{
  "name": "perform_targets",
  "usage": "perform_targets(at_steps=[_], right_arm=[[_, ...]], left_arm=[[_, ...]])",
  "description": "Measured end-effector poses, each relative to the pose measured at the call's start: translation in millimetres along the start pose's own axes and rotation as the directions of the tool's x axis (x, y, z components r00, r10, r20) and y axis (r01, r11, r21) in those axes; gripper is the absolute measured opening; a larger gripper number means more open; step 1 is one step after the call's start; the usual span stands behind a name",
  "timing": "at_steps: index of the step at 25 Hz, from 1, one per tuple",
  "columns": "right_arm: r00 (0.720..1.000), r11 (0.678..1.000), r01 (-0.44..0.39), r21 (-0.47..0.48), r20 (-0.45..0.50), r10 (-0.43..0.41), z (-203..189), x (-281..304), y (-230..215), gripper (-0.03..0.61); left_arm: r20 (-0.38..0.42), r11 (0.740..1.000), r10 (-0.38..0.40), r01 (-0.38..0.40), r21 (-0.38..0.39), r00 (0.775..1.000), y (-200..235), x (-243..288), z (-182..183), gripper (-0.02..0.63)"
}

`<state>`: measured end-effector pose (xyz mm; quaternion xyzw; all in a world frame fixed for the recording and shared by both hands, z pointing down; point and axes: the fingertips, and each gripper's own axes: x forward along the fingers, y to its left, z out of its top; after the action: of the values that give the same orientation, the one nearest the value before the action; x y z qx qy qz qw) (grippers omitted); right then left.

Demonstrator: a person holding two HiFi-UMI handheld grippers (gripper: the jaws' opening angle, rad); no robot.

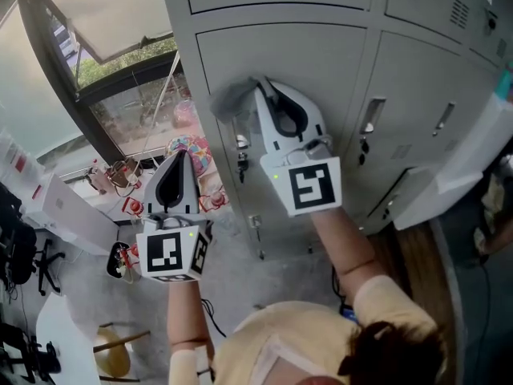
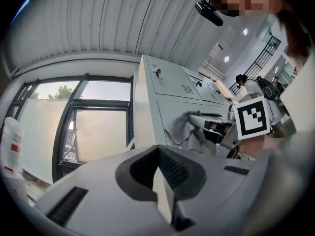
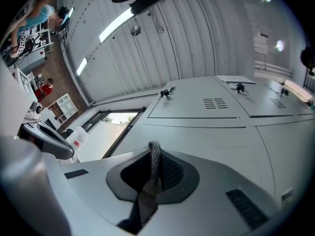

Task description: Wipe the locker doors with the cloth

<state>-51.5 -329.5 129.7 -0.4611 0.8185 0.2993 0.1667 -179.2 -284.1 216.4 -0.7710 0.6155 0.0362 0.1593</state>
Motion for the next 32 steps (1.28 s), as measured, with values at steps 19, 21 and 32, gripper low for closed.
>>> perform_targets(at_steps=[19, 21, 32], right_arm=[[0.950, 0.956, 0.271, -0.114, -0.128, -0.284, -30, -61, -129, 0.018], [0.944, 0.951, 0.281, -0.128, -0.142, -0.298, -33, -65, -137, 0.018], [0.941, 0.951, 0.295, -0.093, -0.144, -0.306, -20, -89, -140, 0.018]], left_arm=[[0.014, 0.986, -0.163, 0.164, -0.015, 0.986, -71, 46, -1, -0.015], [0.020, 0.985, -0.173, 0.173, -0.010, 0.985, -75, 49, -1, -0.015], [0.050, 0.983, -0.182, 0.182, -0.011, 0.982, -77, 49, 2, -0.014]])
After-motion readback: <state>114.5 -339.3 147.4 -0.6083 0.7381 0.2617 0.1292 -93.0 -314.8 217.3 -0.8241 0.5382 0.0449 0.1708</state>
